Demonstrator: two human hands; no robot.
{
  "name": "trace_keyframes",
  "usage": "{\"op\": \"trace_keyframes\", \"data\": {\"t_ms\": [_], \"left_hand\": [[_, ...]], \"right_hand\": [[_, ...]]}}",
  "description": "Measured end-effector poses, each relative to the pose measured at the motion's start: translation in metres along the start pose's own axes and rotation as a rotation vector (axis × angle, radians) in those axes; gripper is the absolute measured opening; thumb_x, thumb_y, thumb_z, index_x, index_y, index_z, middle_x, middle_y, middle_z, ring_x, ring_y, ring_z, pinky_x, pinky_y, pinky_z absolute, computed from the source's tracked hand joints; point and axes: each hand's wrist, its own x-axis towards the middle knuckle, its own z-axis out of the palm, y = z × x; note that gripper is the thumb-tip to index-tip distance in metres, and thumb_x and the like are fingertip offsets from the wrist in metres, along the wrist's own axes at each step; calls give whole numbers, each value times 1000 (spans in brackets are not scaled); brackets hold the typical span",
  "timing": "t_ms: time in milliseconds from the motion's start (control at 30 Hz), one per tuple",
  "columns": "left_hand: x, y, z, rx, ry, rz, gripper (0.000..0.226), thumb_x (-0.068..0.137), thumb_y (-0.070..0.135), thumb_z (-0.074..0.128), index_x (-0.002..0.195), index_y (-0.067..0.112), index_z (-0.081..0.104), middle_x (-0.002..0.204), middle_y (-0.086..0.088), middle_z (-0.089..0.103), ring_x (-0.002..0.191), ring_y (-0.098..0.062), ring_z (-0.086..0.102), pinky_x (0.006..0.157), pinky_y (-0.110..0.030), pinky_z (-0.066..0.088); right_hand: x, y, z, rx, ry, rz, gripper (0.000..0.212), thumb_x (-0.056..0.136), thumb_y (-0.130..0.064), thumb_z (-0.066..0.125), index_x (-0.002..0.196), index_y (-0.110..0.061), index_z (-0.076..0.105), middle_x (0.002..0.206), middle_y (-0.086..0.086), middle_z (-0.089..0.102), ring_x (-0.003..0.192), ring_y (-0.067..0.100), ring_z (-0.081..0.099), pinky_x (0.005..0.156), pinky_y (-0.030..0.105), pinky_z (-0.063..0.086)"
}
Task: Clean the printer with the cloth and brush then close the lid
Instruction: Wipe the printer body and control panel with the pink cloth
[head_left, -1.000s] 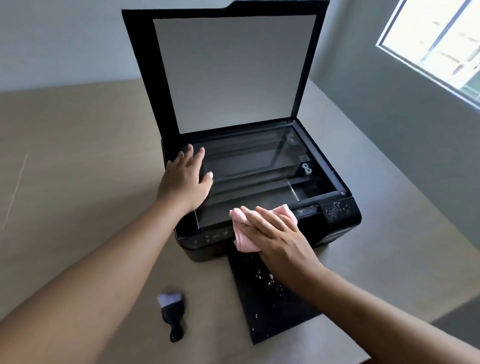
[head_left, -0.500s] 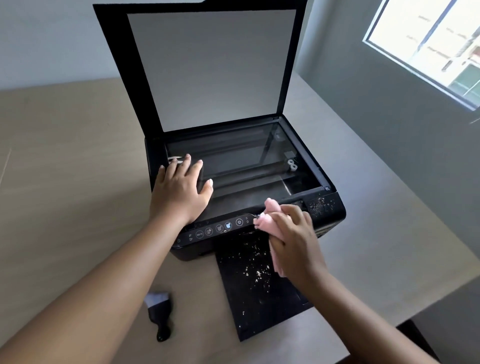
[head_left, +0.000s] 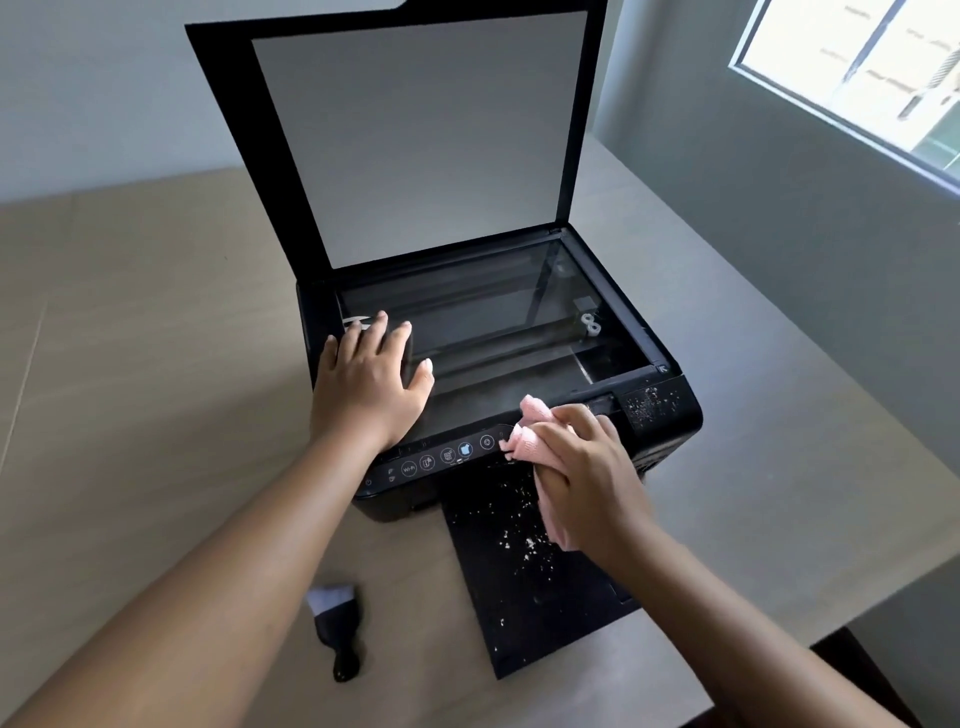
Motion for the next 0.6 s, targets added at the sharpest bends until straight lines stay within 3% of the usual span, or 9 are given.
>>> {"op": "trace_keyframes", "data": {"t_ms": [100, 233, 333, 400, 500, 600], "left_hand": [[0, 0, 0, 3, 12, 8, 60, 90, 55, 36, 143, 27, 37, 155, -2, 30, 141, -26, 24, 117, -47, 14], [2, 0, 0, 4, 17, 6, 59, 90, 55, 37, 142, 27, 38, 155, -2, 30, 141, -26, 24, 116, -48, 14], [1, 0, 1, 7, 16, 6, 60, 90, 55, 36, 142, 27, 38, 155, -2, 31, 141, -26, 24, 116, -48, 15], [1, 1, 1, 5, 18, 5, 59, 90, 55, 36, 142, 27, 38, 154, -2, 31, 140, -26, 25, 116, -48, 15], [1, 1, 0, 10, 25, 11, 59, 90, 55, 36, 141, 27, 39, 154, -2, 32, 140, -26, 26, 116, -48, 16], [2, 0, 1, 10, 33, 13, 59, 90, 55, 37, 141, 26, 39, 153, -2, 33, 139, -26, 26, 115, -48, 17]], "right_hand": [[1, 20, -14, 84, -12, -13, 36, 81, -16, 58, 109, -39, 56, 105, -13, 55, 91, 23, 53, 80, 40, 49], [6, 26, -17, -24, 109, 187, 25, 86, -16, 62, 98, -37, 69, 102, -2, 59, 92, 27, 53, 76, 41, 49], [0, -5, 5, -51, 60, 96, 22, 83, -24, 61, 101, -32, 71, 105, -2, 60, 90, 25, 55, 74, 37, 50], [-1, -18, 10, 94, 19, 51, 24, 85, -17, 62, 98, -35, 71, 104, -7, 60, 92, 16, 58, 77, 31, 49], [6, -8, -10, 379, -42, 188, 41, 87, -9, 65, 85, -50, 68, 97, -11, 61, 83, 1, 60, 73, 14, 45], [6, 14, -17, 154, 68, 187, 29, 84, -9, 65, 93, -36, 69, 93, -6, 60, 84, 17, 59, 72, 28, 48]]}}
